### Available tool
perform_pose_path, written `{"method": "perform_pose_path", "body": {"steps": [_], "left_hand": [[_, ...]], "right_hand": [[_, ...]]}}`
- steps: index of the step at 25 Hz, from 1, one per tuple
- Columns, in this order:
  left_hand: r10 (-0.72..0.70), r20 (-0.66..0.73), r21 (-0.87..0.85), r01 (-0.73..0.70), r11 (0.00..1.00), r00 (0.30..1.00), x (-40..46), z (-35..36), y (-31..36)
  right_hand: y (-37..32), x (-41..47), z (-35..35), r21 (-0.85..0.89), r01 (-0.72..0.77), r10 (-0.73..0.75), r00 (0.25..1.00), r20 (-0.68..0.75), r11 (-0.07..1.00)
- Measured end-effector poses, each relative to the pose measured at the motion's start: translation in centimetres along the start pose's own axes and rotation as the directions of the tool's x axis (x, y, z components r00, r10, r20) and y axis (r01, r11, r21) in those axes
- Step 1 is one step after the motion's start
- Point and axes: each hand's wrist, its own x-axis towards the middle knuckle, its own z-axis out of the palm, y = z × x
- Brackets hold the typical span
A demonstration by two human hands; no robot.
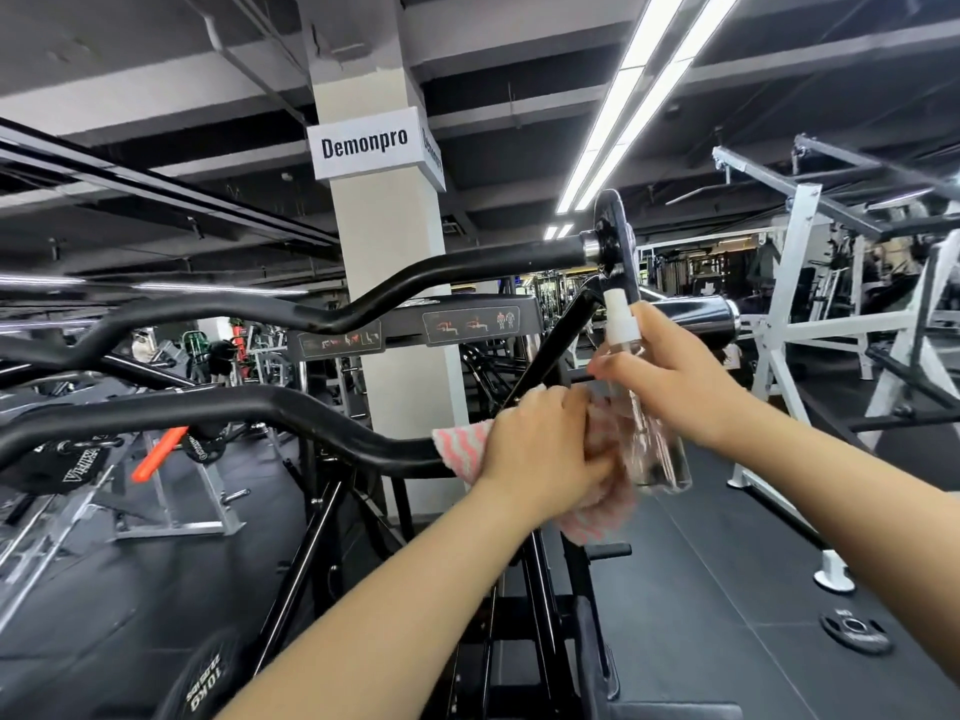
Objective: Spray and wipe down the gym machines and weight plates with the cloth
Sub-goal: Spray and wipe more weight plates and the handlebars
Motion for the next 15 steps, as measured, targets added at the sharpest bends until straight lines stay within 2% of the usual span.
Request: {"method": "perform_pose_path", "body": {"steps": [2, 6, 9, 11, 12, 14, 15], "left_hand": [[0.025, 0.070, 0.038, -0.028, 0.999, 0.997, 0.1, 0.0, -0.4], [0.081, 0.075, 0.243, -0.097, 0.965, 0.994, 0.0, -0.1, -0.2], [0.174, 0.124, 0.246, -0.200, 0.948, 0.977, 0.4, -0.4, -0.7], [0.181, 0.132, 0.082, -0.192, 0.978, 0.975, 0.4, -0.7, -1.4], [0.147, 0.109, -0.069, -0.140, 0.988, 0.983, 0.3, -0.8, -1.6], [-0.064, 0.064, -0.388, 0.084, 0.918, 0.996, 1.2, -0.8, -2.4], [-0.195, 0.113, -0.527, 0.225, 0.819, 0.974, 2.1, -1.1, -2.9]], "right_hand": [[0.1, 0.1, 0.1, 0.000, -0.004, 0.004, 1.000, 0.001, 1.000], [0.1, 0.1, 0.4, -0.028, 0.008, -0.008, 1.000, -0.011, 1.000], [0.2, 0.0, 0.6, -0.077, 0.001, -0.001, 1.000, -0.003, 0.997], [0.1, 0.0, 0.6, -0.064, -0.007, 0.006, 1.000, -0.017, 0.998], [0.1, 0.0, 0.6, -0.048, -0.016, 0.014, 0.999, -0.031, 0.999], [-0.1, 0.2, 0.5, -0.033, -0.034, 0.033, 0.998, -0.045, 0.999], [-0.4, 0.4, 0.6, -0.034, -0.045, 0.044, 0.998, -0.040, 0.998]]}}
